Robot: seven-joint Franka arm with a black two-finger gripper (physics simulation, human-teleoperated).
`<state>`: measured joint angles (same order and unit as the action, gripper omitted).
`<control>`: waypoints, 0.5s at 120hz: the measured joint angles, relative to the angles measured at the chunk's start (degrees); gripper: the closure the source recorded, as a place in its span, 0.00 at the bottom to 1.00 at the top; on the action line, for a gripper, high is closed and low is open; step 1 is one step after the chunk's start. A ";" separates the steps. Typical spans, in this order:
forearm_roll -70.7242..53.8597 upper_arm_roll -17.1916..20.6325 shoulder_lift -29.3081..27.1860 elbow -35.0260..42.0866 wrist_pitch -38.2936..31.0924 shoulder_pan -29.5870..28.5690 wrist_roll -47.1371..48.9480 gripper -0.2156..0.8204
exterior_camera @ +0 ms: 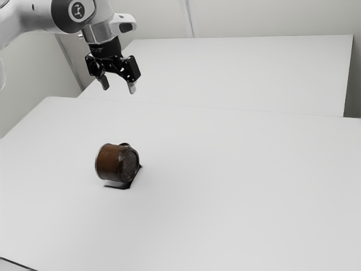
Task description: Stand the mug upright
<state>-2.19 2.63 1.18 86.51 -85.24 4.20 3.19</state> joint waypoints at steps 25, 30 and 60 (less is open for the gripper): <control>0.06 0.01 -0.83 1.21 0.11 0.22 0.02 0.21; 0.06 0.01 -1.68 2.25 0.04 0.24 0.03 0.21; 0.46 0.06 -3.92 5.80 -0.27 -1.72 -0.16 0.21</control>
<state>-1.73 2.69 -2.73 92.31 -85.51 2.48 3.03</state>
